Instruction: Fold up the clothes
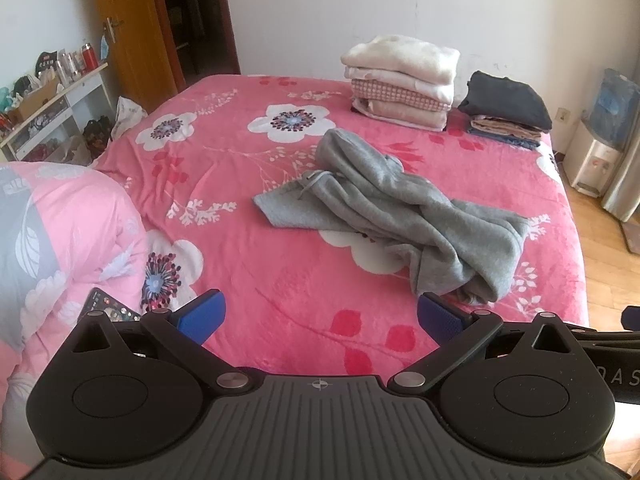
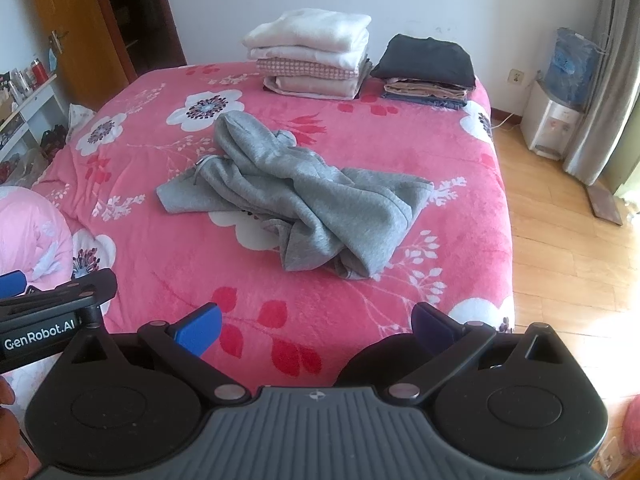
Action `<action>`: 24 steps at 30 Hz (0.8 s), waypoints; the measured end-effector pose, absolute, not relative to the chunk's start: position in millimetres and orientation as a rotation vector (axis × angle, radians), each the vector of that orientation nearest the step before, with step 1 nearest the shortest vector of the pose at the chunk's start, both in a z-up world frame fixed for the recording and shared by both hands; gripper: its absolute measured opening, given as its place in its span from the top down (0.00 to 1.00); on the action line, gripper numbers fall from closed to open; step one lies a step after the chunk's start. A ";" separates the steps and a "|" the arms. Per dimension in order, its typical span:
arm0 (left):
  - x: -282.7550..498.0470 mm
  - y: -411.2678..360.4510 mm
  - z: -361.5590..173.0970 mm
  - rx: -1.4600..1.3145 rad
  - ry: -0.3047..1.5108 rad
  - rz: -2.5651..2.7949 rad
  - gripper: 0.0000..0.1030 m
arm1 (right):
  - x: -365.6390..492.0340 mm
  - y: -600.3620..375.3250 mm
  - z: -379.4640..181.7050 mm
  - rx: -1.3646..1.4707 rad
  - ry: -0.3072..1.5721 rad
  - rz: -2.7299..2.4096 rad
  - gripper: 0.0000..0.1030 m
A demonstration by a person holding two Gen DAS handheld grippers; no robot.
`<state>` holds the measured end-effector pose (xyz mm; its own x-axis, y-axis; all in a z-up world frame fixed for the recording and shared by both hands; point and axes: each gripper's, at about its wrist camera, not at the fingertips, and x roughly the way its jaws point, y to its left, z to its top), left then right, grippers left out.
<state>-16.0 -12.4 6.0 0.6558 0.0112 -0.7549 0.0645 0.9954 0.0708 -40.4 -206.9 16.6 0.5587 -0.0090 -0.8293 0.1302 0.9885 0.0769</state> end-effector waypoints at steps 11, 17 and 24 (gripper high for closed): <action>-17.4 -9.9 5.3 0.081 0.856 -0.029 0.00 | -41.5 -203.3 18.0 0.128 0.974 -0.076 0.00; -16.9 -8.9 5.4 0.078 0.856 -0.030 0.00 | -40.9 -202.2 19.1 0.126 0.976 -0.076 0.00; -17.1 -7.9 6.2 0.066 0.854 -0.030 0.00 | -40.4 -200.0 21.4 0.119 0.970 -0.071 0.00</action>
<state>-17.1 -7.9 6.2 0.6569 0.0002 -0.7540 0.0532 0.9975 0.0466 -40.4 -200.0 21.4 0.5637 -0.0071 -0.8260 0.1137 0.9911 0.0690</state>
